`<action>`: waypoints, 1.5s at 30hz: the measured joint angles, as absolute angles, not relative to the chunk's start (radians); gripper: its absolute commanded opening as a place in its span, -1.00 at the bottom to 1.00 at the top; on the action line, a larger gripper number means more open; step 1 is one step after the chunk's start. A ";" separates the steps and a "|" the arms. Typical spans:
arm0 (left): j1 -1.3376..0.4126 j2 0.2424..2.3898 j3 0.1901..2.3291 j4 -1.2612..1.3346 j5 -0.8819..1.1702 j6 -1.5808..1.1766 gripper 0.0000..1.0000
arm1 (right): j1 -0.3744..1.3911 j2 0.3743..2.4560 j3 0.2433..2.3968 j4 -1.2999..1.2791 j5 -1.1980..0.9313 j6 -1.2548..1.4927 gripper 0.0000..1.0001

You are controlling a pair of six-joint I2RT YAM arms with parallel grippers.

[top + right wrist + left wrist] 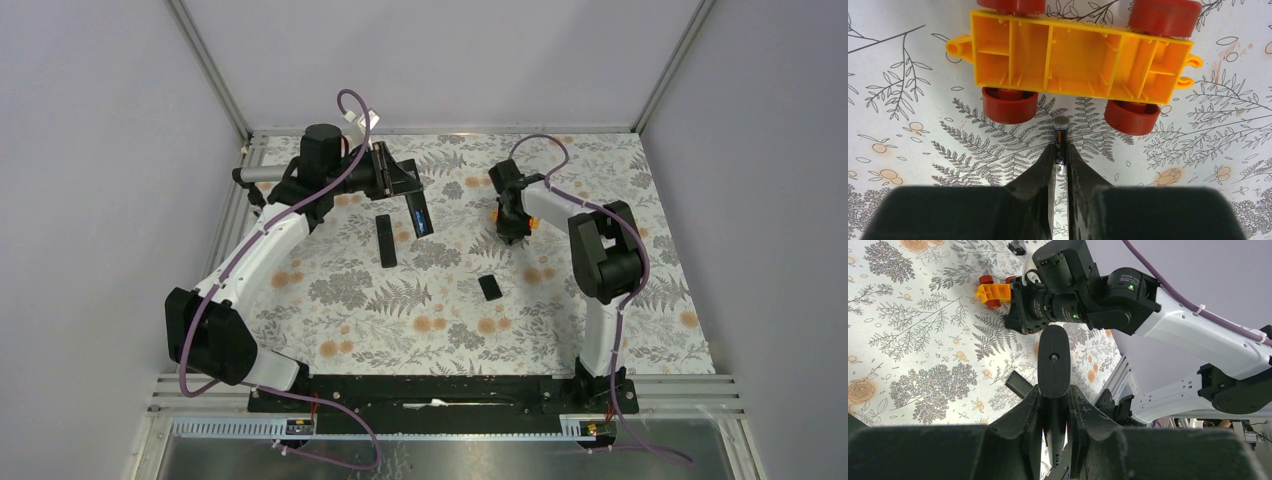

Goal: Load the batteries into the remote control
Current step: Pick up the battery from the center of the board, then load the battery into the remote control.

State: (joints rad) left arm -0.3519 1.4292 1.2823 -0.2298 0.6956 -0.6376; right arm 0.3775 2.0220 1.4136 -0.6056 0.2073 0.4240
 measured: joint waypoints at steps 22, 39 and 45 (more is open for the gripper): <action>-0.345 1.465 1.289 -0.138 0.715 -0.707 -1.00 | 0.387 1.225 1.079 -0.096 -0.268 0.376 -0.74; -0.427 1.594 1.333 -0.041 0.767 -0.840 -1.00 | 0.393 1.115 1.105 -0.128 -0.424 0.345 -0.75; -0.478 1.683 1.348 0.022 0.770 -0.963 -1.00 | 0.396 1.212 1.285 -0.428 -0.421 0.400 -0.74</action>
State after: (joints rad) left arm -0.4778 1.6829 1.3476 0.0216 0.7696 -0.9630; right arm 0.3962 1.2121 1.2846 -0.4282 -0.4206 0.3996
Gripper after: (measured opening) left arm 0.196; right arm 0.149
